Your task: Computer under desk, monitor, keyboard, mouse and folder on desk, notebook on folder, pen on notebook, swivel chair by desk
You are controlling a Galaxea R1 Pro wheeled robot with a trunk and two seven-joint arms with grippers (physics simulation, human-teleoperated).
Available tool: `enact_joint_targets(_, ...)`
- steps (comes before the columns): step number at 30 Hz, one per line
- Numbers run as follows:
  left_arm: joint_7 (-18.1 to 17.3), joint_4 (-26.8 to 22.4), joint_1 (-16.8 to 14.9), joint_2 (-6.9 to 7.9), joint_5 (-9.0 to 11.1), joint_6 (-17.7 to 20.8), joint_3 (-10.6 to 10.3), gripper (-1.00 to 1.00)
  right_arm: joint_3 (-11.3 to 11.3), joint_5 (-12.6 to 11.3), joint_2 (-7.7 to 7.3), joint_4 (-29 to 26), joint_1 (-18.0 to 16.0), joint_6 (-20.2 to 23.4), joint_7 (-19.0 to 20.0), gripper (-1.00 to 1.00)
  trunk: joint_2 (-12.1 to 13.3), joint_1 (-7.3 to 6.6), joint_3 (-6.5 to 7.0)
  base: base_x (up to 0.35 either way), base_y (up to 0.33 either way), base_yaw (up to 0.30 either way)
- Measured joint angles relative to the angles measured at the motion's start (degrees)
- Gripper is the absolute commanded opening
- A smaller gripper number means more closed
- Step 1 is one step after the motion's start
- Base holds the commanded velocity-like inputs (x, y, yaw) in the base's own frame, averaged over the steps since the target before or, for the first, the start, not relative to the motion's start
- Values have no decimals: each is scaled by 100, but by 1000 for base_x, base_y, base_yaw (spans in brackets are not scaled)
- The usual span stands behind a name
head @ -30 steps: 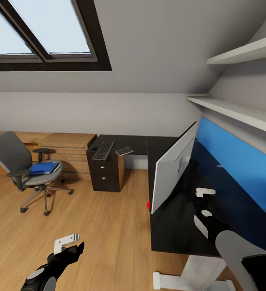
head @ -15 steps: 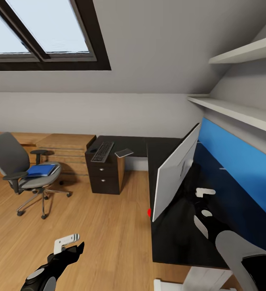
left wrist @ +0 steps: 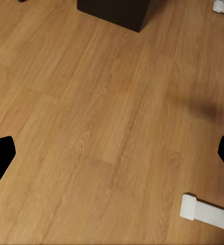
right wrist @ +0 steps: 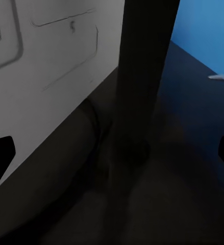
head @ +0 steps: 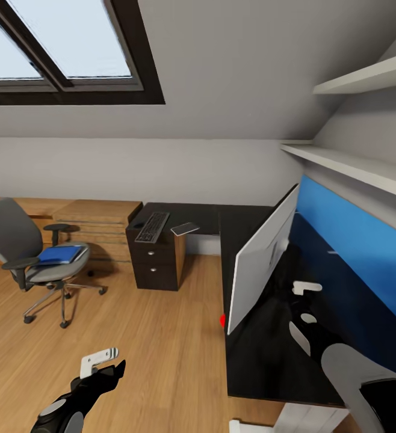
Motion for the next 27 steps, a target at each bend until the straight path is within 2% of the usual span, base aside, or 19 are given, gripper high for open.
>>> enact_joint_targets(27, -5, 0, 0, 0, 0, 0, 5, 100, -5, -11, -9, 57, 0, -2, -3, 100, 1, 1, 0, 63, -28, 0)
